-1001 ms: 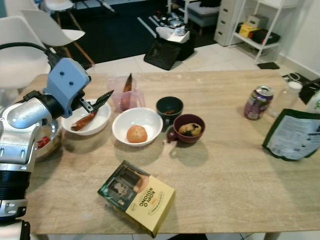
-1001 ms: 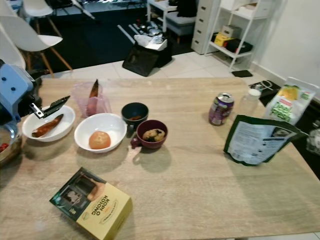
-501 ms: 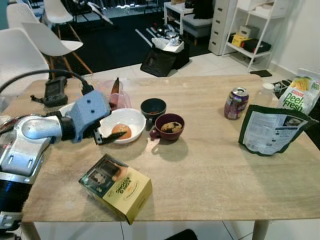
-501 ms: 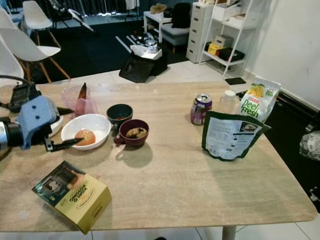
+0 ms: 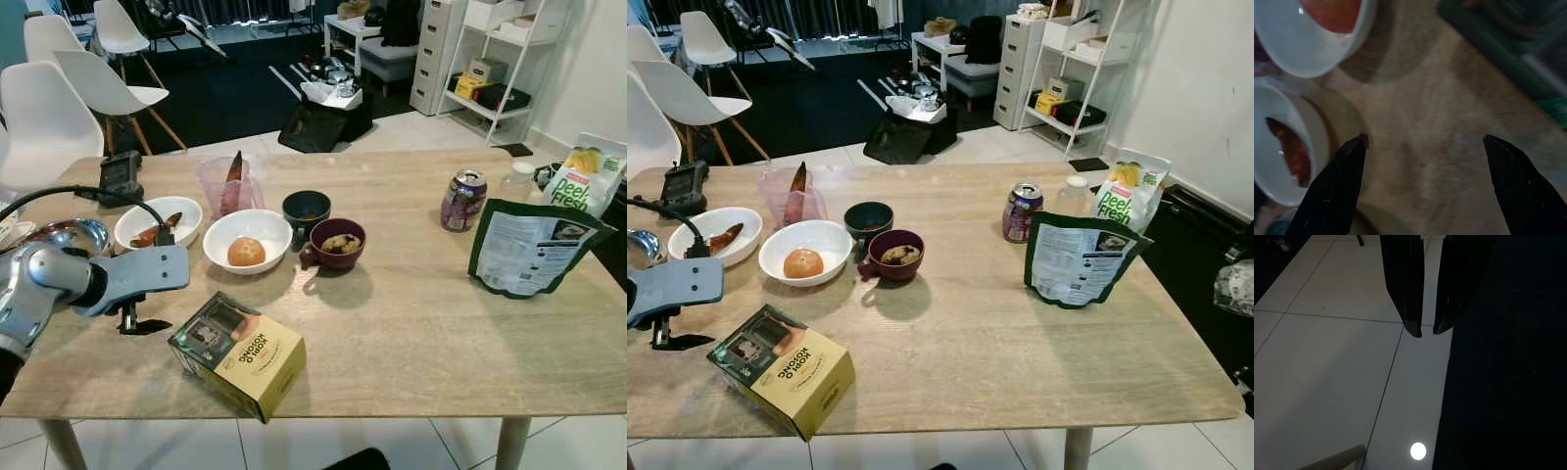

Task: Restocking fridge

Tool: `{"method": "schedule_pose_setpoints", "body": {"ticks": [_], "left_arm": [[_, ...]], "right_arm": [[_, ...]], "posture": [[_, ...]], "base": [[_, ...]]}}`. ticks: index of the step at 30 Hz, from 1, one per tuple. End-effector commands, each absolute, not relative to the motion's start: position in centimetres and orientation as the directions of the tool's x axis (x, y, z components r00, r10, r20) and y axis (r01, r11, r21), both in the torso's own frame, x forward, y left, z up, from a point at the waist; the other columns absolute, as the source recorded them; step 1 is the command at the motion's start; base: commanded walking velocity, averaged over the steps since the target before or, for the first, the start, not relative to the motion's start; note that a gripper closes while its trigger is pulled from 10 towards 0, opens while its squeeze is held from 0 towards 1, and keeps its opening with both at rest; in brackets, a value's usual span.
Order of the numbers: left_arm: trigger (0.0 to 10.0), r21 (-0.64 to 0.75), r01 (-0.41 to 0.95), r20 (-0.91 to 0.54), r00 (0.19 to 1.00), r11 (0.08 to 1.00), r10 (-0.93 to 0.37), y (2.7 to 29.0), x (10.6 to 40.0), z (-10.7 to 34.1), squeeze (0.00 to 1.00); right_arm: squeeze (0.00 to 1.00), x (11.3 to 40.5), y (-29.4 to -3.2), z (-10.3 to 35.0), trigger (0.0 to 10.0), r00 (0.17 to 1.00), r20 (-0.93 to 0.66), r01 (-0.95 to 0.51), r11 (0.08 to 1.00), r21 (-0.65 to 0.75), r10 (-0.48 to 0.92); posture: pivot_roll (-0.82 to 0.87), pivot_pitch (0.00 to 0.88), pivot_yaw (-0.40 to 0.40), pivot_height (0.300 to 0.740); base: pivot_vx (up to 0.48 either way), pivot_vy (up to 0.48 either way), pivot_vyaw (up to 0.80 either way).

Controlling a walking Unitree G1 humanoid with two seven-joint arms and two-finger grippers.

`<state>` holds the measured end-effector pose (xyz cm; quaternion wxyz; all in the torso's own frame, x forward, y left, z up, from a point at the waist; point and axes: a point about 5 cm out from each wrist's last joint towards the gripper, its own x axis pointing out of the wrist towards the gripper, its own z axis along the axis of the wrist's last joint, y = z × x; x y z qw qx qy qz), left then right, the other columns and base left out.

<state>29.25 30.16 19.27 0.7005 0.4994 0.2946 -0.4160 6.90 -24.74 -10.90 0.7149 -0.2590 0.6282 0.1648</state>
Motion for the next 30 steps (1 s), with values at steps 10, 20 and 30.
{"method": "schedule_pose_setpoints", "body": {"ticks": [10, 20, 30], "left_arm": [[10.0, 0.594, 0.804, -0.76, 0.566, 0.011, -0.319, 28.5, 32.1, 19.1, 0.0], [10.0, 0.599, 0.793, -0.78, 0.547, -0.11, -0.304, 27.9, 32.7, 18.4, 0.0], [10.0, 0.63, 0.733, -0.775, 0.576, -0.256, -0.26, 27.3, 33.8, 17.7, 0.0]], "right_arm": [[0.0, 6.2, -25.1, -10.9, 10.0, 0.141, -0.985, -0.541, 0.825, -0.162, -0.102], [0.0, 5.2, -25.9, -10.8, 10.0, 0.116, -0.986, -0.538, 0.827, -0.165, -0.121], [0.0, 4.0, -26.7, -10.7, 10.0, 0.097, -0.986, -0.53, 0.831, -0.169, -0.138]], "posture": [[0.03, 0.0, 0.004, 0.74], [0.0, 0.035, 0.002, 0.74], [-0.03, 0.086, 0.002, 0.74]], "base": [[0.0, 0.0, 0.0], [0.0, 0.0, 0.0], [0.0, 0.0, 0.0]]}}
